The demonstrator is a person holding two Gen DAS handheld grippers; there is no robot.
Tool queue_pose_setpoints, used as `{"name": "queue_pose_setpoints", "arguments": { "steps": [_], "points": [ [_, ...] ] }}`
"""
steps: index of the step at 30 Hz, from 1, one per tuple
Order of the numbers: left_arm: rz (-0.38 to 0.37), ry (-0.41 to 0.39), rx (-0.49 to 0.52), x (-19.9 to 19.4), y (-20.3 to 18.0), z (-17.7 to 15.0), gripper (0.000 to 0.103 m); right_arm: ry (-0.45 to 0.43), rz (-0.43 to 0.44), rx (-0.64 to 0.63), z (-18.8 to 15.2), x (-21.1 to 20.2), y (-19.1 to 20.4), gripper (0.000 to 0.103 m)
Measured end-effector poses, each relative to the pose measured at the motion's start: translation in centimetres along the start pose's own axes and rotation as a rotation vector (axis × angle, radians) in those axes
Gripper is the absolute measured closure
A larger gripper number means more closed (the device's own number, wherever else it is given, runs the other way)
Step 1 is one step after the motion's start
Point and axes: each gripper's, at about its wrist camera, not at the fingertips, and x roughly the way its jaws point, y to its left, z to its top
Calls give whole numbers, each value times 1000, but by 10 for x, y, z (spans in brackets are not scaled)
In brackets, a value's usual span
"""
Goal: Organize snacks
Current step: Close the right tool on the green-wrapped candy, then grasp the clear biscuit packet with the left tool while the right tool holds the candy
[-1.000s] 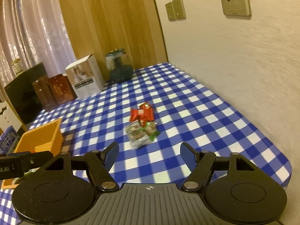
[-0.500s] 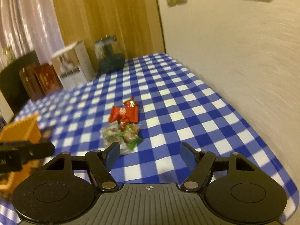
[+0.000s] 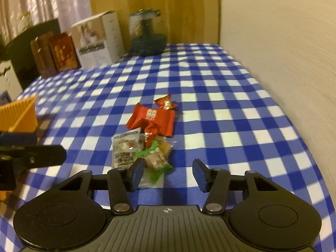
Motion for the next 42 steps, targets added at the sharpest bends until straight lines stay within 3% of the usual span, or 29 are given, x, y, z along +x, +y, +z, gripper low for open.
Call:
{"name": "queue_pose_setpoints", "arguments": {
  "steps": [6, 12, 14, 18, 25, 29, 32, 35, 42],
  "points": [
    [-8, 9, -15, 6, 4, -1, 27, -13, 52, -1, 4, 10, -1, 56],
    [-15, 17, -14, 8, 3, -3, 27, -2, 115, 81, 7, 12, -7, 73],
    [-16, 15, -14, 8, 2, -2, 27, -3, 103, 89, 8, 8, -8, 85],
    [-24, 16, -9, 10, -2, -1, 27, 0, 44, 85, 5, 0, -11, 85],
    [-44, 20, 0, 21, -11, 1, 27, -8, 54, 58, 2, 2, -13, 84],
    [-43, 18, 1, 25, -13, 2, 27, 11, 47, 23, 1, 7, -8, 77],
    [-41, 15, -4, 28, -12, 3, 27, 19, 60, 26, 1, 9, -8, 77],
    [-46, 19, -5, 34, -14, 4, 27, -3, 42, 65, 3, 1, -14, 83],
    [-72, 21, -36, 57, -24, 7, 29, -24, -48, 223, -2, -14, -49, 83]
  ]
}}
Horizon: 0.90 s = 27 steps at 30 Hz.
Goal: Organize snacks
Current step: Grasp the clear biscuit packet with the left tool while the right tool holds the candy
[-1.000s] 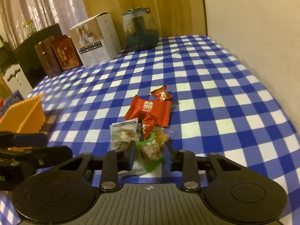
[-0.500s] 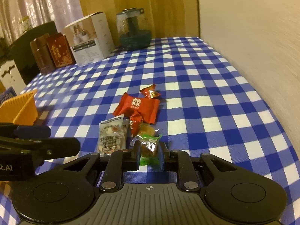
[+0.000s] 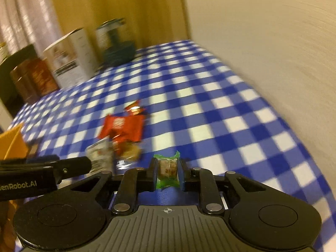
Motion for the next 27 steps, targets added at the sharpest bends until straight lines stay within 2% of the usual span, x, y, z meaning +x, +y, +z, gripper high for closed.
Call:
{"name": "queue_pose_setpoints", "arguments": {
  "steps": [3, 4, 10, 12, 17, 23, 27],
  "points": [
    [-3, -9, 2, 11, -5, 2, 35, -4, -14, 42, 1, -3, -9, 83],
    [-1, -8, 16, 15, -8, 3, 35, -2, -15, 48, 2, -4, -10, 83],
    [28, 27, 109, 30, -19, -1, 53, 4, -12, 36, 1, -4, -7, 83],
    [29, 35, 113, 25, -15, -6, 65, 6, -6, 29, 0, -4, -5, 83],
    [49, 17, 168, 10, -12, -17, 68, 18, 18, 13, -2, -3, 0, 83],
    [51, 33, 215, 23, -12, -18, 64, 29, 16, -26, -4, 1, 6, 83],
    [49, 35, 212, 19, -12, -21, 68, 33, 20, -39, -4, 1, 8, 83]
  ]
}}
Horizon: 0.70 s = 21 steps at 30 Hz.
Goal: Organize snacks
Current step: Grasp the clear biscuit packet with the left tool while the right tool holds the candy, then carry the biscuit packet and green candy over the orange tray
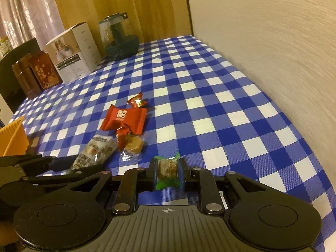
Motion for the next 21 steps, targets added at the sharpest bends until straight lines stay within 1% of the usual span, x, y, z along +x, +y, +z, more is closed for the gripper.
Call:
{"name": "queue_pose_setpoints", "arguments": {
  "steps": [8, 14, 21],
  "points": [
    [2, -8, -59, -37, 0, -12, 68, -26, 23, 3, -3, -17, 13, 83],
    [6, -39, -104, -81, 3, -27, 68, -72, 34, 42, -22, -54, 26, 83],
    [25, -62, -127, -135, 12, -49, 68, -117, 31, 6, -45, -101, 64, 83]
  ]
}}
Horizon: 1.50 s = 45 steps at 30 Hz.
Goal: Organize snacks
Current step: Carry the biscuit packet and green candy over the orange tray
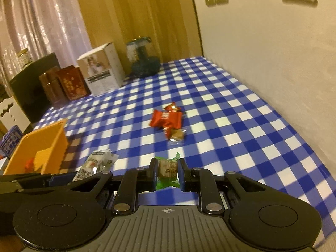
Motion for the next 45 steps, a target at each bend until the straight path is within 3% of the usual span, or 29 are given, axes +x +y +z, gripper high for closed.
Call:
{"name": "queue_pose_setpoints", "arguments": {
  "steps": [9, 22, 32, 45],
  "points": [
    [39, -31, -19, -67, 27, -24, 68, 3, 41, -35, -21, -41, 48, 83],
    [123, -79, -114, -136, 78, -43, 68, 1, 150, -119, -26, -63, 117, 83],
    [154, -104, -157, -155, 100, -45, 68, 6, 199, -176, -26, -61, 151, 83],
    [205, -110, -227, -153, 145, -42, 68, 48, 263, -208, -23, -30, 183, 83]
  ]
}}
